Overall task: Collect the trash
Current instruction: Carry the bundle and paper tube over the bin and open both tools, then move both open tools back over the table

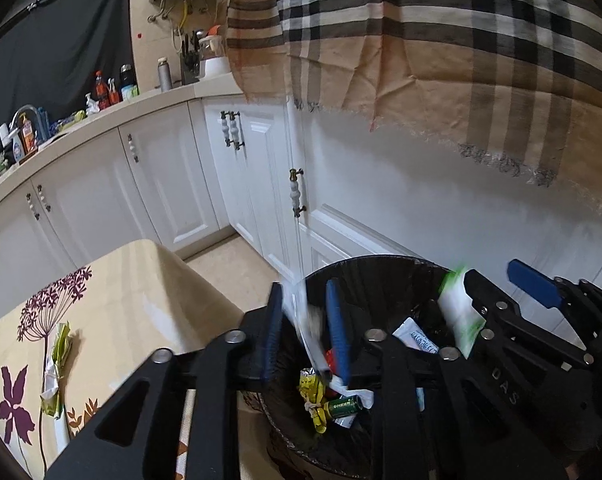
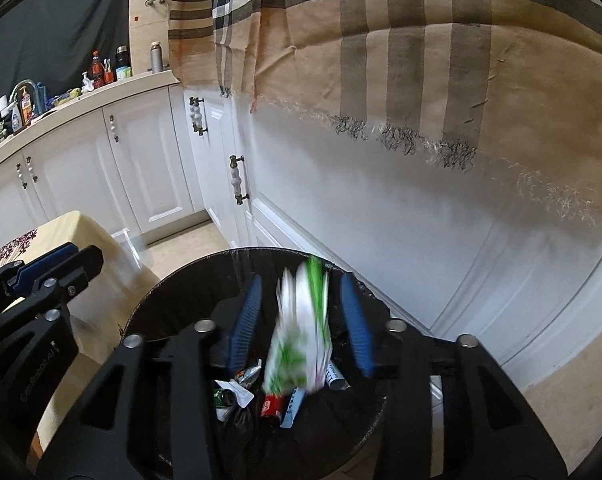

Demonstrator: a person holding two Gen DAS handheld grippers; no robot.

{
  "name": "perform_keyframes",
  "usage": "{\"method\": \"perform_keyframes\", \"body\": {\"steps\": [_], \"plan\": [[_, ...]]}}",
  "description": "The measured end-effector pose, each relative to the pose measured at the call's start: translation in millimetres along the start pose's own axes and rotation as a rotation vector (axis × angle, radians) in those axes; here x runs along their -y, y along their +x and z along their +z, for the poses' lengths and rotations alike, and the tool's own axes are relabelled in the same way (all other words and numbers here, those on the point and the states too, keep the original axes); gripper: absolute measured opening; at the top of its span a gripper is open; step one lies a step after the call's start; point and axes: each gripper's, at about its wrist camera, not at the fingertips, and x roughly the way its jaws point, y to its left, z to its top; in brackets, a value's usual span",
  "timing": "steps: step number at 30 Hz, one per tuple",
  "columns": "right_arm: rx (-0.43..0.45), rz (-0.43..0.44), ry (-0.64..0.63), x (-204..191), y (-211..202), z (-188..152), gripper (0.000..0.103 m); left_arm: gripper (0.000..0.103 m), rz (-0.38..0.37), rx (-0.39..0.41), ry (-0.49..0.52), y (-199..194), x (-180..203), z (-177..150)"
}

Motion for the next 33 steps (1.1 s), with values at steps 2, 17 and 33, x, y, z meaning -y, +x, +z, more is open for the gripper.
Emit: {"method": "perform_keyframes", "body": {"steps": [2,17,33], "plan": [[0.002,-0.007,-0.001,-0.1,-1.1,0.2,0.043,0.037,-0.007,-0.003,-0.008,0.6,-2.0,0.3],[0.006,0.072,-0.018,-30.8,-35.2,-0.5,0.043,0.055,0.043,0.011,-0.070,-40.9,-47.8,-15.2],[-0.033,0.363,-0.191,-171.7,-86.3,-23.7,0.043,0.058,0.324,-0.054,-0.256,-129.5,-197.4,-100.5]]}}
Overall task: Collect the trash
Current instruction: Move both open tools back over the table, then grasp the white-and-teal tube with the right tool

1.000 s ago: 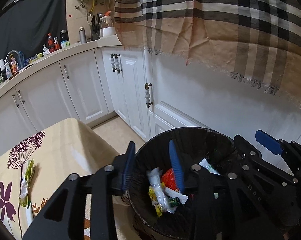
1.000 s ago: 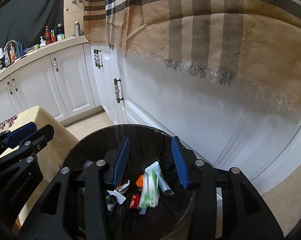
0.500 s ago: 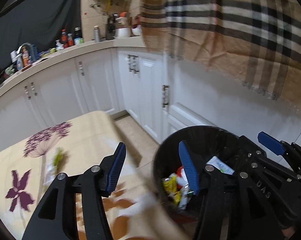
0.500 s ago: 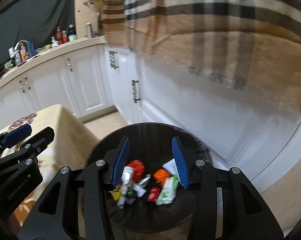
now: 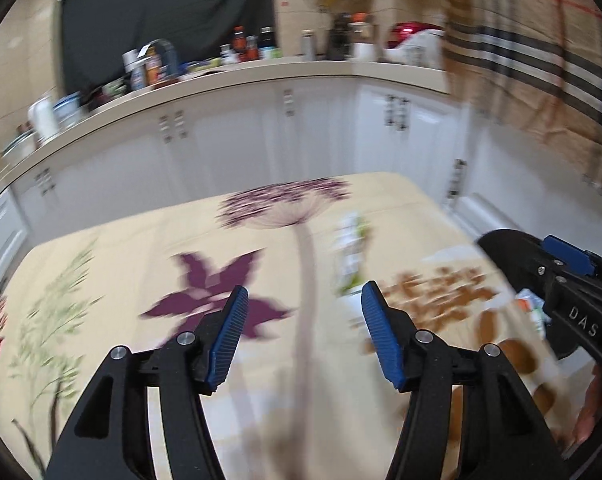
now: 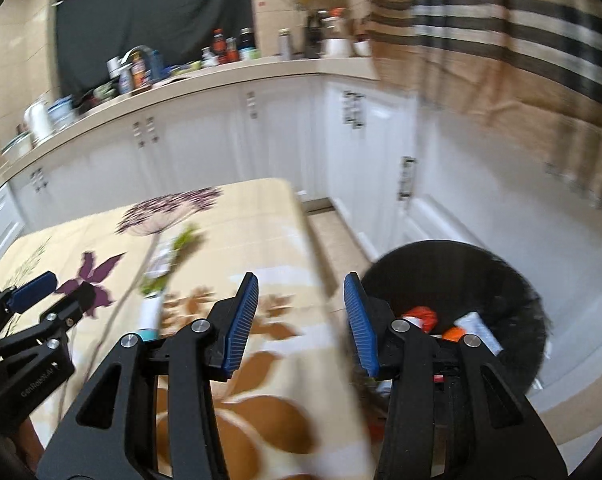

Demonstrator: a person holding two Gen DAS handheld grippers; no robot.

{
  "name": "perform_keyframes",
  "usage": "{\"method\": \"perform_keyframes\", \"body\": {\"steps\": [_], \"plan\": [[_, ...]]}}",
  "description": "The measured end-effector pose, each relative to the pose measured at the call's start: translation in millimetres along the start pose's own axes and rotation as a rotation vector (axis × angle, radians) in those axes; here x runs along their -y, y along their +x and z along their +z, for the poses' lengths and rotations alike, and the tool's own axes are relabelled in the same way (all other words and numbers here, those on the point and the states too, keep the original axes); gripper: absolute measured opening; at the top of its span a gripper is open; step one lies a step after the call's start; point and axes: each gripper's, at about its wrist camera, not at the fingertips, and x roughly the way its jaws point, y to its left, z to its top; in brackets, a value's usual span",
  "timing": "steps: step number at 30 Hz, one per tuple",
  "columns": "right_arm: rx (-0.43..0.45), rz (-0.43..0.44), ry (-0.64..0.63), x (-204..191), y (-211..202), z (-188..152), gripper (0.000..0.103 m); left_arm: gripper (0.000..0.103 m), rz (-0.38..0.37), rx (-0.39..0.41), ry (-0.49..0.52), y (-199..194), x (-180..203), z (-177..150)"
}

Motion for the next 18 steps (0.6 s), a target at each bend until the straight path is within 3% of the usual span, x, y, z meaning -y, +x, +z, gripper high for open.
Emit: {"method": "perform_keyframes", "body": {"steps": [11,18], "plan": [[-0.101,0.087,-0.138,-85.7,22.7,-11.0,0.043,0.058,0.138,-0.042,-0.103,-14.2,-91.0,-29.1],[-0.176,0.088,-0.194,-108.7,40.4,-16.4,0.043,0.058,0.171,-0.069,-0.149,-14.3,-128.7,-42.4]]}}
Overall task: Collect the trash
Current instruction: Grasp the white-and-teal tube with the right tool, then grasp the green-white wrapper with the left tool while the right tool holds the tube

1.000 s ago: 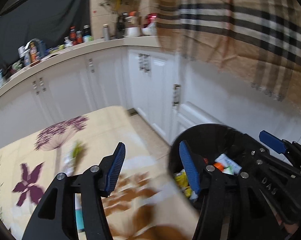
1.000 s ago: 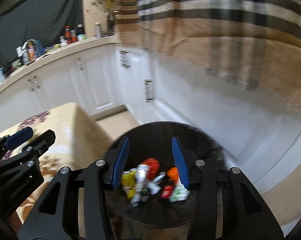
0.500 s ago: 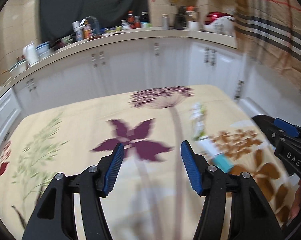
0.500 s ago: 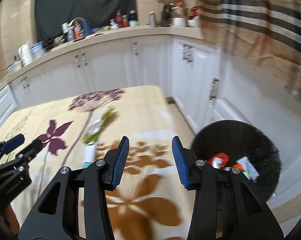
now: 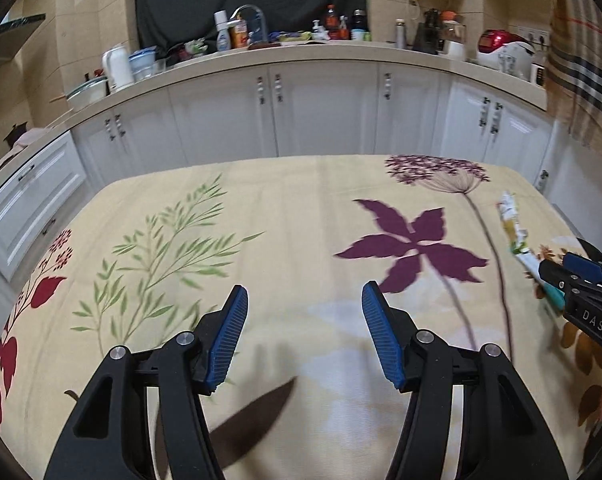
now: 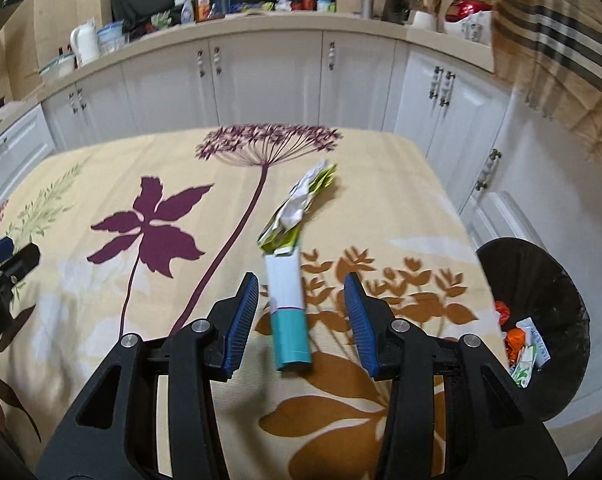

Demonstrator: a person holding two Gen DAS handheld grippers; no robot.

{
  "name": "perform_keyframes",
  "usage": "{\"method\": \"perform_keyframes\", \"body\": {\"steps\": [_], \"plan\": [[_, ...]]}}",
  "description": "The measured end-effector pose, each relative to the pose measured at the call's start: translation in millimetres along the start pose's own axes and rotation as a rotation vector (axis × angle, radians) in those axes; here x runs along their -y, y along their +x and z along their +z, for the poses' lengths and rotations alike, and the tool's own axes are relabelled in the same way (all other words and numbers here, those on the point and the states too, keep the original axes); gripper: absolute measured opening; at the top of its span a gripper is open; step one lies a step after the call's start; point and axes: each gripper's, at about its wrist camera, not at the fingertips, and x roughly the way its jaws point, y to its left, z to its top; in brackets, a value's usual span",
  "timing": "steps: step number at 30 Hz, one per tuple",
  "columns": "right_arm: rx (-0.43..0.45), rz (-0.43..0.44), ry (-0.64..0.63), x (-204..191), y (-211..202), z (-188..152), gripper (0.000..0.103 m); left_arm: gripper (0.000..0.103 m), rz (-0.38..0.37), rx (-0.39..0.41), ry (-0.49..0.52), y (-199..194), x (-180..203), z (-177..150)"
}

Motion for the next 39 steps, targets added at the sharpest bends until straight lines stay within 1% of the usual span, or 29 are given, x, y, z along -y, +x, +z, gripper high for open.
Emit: {"method": "perform_keyframes", "body": {"steps": [5,7,9,13,19,26,32,39], "plan": [[-0.060,-0.010,-0.018,-5.3,12.3,0.2,0.041,0.059,0.004,-0.020,-0.023,4.7,-12.0,-2.2],[-0.078,-0.002,-0.021,-5.7,15.3,-0.9,0.028,0.059,-0.001,-0.021,-0.023,5.2,-12.8,-3.0],[-0.079,-0.005,-0.027,-6.0,14.6,-1.4,0.018,0.059,-0.005,-0.020,-0.018,4.3,-10.7,-3.1],[-0.082,0.001,-0.029,-2.4,9.9,-6.2,0.017,0.059,-0.025,-0.021,-0.015,3.1,-4.6,-2.6],[-0.071,-0.017,-0.003,12.8,0.4,-14.0,0.017,0.059,-0.067,-0.022,0.010,0.6,17.3,0.0],[-0.039,-0.048,0.069,47.0,-3.9,-13.4,0.016,0.059,-0.130,-0.024,0.054,1.0,58.6,6.3],[-0.002,-0.071,0.120,78.2,-5.8,-5.5,0.016,0.059,-0.174,-0.021,0.090,6.6,93.2,15.2],[0.031,-0.085,0.161,104.0,-4.6,4.4,0.016,0.059,-0.218,-0.018,0.128,18.1,130.8,30.3]]}}
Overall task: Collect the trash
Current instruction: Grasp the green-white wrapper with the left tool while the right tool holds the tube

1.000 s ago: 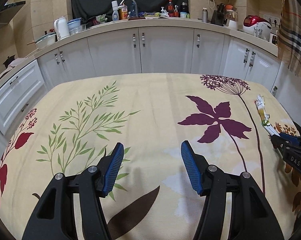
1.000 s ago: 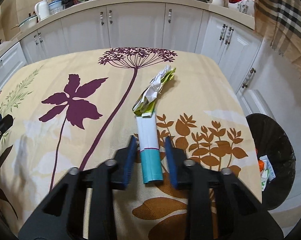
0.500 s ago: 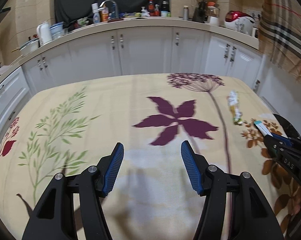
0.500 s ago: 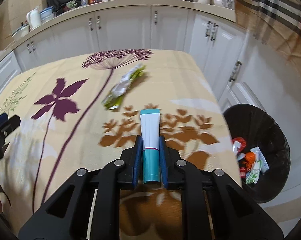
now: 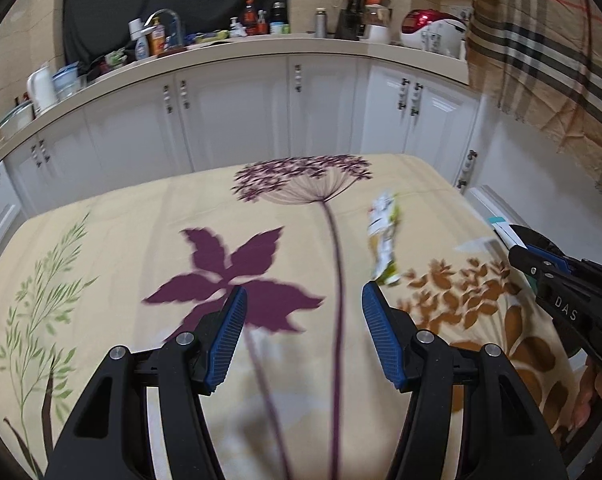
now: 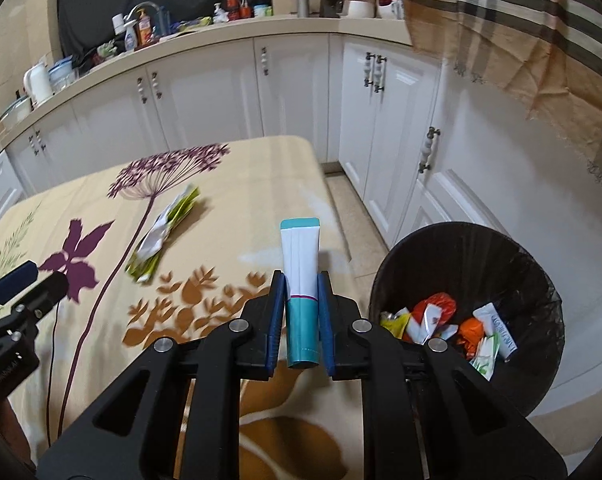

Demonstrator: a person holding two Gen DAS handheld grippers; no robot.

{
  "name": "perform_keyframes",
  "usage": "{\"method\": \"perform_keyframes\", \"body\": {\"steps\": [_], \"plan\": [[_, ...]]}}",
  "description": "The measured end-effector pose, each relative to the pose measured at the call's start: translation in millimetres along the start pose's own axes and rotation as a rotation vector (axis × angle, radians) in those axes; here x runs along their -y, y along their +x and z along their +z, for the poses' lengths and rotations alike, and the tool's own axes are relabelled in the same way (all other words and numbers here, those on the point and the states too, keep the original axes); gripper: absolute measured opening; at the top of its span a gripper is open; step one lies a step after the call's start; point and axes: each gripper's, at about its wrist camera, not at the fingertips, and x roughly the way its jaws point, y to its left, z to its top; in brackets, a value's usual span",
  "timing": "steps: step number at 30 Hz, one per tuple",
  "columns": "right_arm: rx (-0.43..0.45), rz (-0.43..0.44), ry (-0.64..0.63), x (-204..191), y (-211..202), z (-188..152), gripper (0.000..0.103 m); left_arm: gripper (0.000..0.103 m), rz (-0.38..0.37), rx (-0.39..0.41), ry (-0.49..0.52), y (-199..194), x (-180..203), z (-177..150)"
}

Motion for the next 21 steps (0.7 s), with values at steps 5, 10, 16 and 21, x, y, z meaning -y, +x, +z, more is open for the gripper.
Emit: {"method": "perform_keyframes", "body": {"steps": [5,10,16,21], "plan": [[0.015,-0.007,0.016,12.6,6.1,8.3,0.016,0.059,-0.014,0.000,0.026,11.9,17.8,10.6],[0.015,-0.007,0.023,20.5,14.9,13.2,0.016,0.059,-0.021,-0.011,0.053,26.2,31.3,18.9],[0.014,0.004,0.030,25.4,21.4,17.2,0.016,0.059,-0.008,-0.031,0.082,45.6,41.8,28.4],[0.021,0.006,0.030,27.4,23.4,21.3,0.016,0.059,-0.011,-0.076,0.091,63.5,46.2,36.0]]}}
